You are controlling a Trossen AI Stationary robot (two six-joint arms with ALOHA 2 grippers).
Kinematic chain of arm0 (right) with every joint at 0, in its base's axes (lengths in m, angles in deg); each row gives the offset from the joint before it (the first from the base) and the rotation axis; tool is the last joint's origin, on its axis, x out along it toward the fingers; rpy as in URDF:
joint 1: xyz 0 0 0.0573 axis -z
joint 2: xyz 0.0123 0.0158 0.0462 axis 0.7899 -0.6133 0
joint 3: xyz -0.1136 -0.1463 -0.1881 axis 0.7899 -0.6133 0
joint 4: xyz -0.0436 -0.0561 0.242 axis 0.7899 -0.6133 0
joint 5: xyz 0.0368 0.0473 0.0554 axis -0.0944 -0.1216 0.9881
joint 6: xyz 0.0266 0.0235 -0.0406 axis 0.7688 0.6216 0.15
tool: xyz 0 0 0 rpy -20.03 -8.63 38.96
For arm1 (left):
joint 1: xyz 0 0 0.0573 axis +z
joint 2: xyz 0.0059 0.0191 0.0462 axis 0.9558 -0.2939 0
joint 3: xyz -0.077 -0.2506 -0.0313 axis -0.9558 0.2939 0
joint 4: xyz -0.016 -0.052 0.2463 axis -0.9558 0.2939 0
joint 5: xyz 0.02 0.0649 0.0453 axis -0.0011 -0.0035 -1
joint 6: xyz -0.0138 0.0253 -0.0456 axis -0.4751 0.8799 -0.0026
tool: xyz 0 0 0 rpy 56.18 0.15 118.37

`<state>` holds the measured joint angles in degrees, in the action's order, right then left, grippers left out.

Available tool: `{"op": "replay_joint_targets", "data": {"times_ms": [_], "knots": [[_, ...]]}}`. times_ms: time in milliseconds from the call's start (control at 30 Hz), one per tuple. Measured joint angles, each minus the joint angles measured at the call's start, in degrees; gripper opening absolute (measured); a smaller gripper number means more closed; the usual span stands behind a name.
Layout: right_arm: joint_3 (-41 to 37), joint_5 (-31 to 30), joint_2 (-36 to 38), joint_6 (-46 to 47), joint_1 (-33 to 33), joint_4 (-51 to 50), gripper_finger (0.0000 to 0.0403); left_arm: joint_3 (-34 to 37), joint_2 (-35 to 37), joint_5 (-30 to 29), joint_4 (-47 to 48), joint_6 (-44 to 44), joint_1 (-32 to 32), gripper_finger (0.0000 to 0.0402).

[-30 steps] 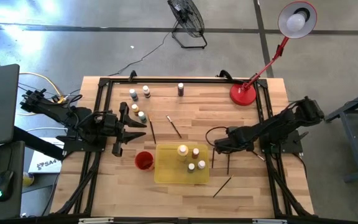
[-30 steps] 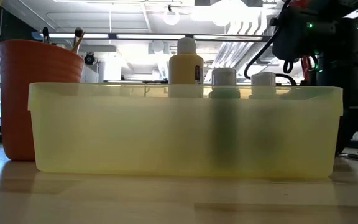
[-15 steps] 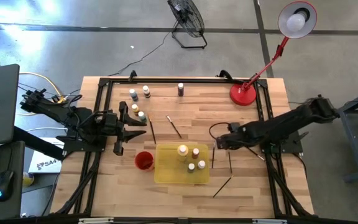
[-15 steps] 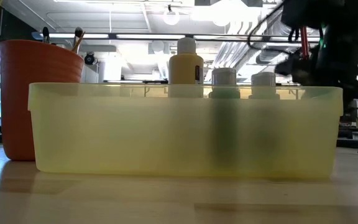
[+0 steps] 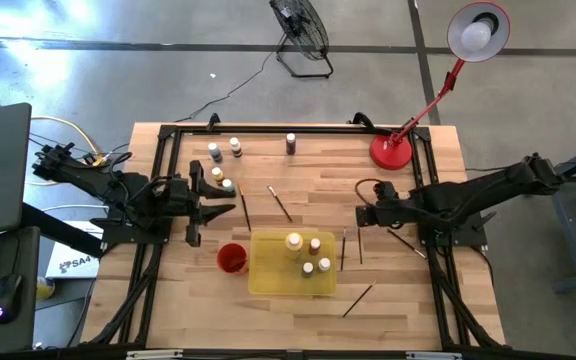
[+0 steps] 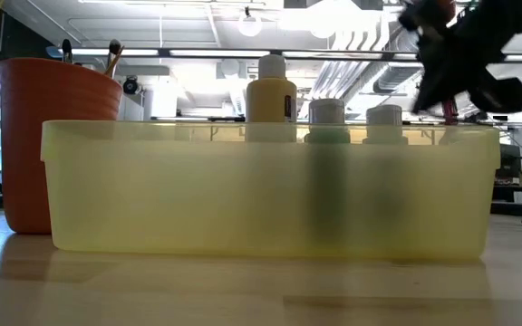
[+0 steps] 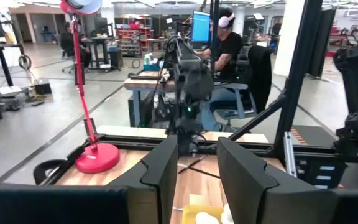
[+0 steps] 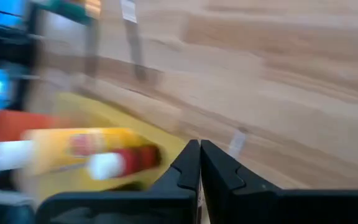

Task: Pick & Place Paint Supplies
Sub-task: Put the silver paintbrush into the orange cup

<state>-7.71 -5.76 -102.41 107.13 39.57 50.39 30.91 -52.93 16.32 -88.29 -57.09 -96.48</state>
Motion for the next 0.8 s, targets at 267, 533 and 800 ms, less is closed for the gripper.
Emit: {"op": "replay_joint_targets", "data": {"times_ms": [267, 533, 800], "knots": [[0.02, -6.44, 1.66, -18.07, 0.0, 24.4, 0.0003, 0.0, -0.1, 2.37, 3.83, -11.33, 5.3, 0.0113], [0.11, -11.46, 1.21, -35.98, 0.0, 43.99, 0.0003, 0.02, -4.83, 21.25, 3.03, -20.74, 19.37, 0.0113], [0.11, -12.62, 1.14, -41.2, 0.0, 46.46, 0.0003, 0.0, -16.33, 37.83, -11.26, -22.79, 28.2, 0.0113]]}}
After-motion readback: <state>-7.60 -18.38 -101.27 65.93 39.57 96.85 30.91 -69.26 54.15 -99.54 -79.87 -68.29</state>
